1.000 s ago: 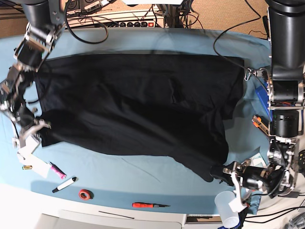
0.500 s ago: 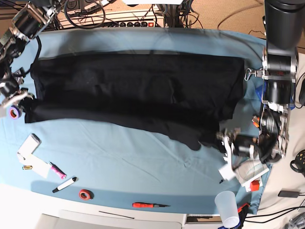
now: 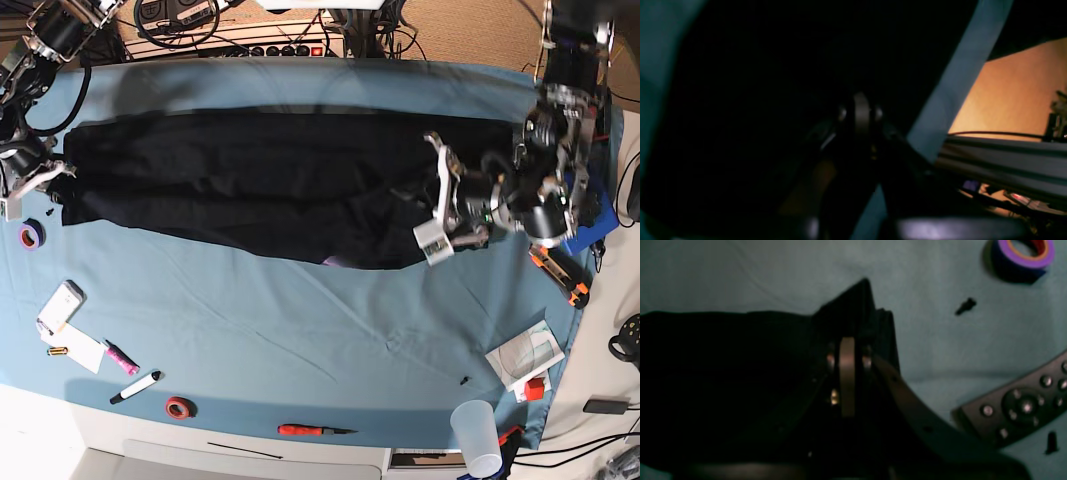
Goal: Layout the t-shirt on the table in an organized manner, then fold the t-shirt properly
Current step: 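Lift the hem with both grippers and fold it over onto the collar edge, then release the folded edge and move the left gripper back along the fold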
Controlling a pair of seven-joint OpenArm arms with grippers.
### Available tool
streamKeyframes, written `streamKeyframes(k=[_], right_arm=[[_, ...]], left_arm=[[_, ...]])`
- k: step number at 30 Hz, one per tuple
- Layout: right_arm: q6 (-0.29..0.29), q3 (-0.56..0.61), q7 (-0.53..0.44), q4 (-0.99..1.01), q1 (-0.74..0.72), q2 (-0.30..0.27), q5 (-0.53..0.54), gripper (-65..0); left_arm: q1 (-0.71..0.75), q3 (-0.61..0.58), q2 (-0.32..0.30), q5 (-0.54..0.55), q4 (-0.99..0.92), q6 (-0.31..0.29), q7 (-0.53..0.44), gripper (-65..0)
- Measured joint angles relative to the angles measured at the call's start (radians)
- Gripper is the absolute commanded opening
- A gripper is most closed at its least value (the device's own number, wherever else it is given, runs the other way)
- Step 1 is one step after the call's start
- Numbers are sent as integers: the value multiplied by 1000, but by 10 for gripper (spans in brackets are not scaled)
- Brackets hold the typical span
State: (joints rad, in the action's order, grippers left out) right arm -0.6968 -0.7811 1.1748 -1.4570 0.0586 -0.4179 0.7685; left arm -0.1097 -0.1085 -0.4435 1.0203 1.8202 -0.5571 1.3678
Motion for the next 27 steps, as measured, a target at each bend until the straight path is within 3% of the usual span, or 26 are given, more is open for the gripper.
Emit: streamKeyframes(k=[8, 13, 17, 27], right_arm=[[0, 0, 3, 0, 5, 0, -10, -650], [0, 0, -63, 0, 5, 0, -137, -650], [0, 0, -76, 0, 5, 0, -159, -650], [0, 0, -76, 0, 5, 0, -169, -650]], left_arm=[[113, 15, 2, -6, 0, -1, -3, -650], [148, 137, 3, 6, 0, -1, -3, -650], [187, 221, 3, 93, 0, -18, -3, -650], [251, 229, 12, 137, 0, -24, 9, -650]])
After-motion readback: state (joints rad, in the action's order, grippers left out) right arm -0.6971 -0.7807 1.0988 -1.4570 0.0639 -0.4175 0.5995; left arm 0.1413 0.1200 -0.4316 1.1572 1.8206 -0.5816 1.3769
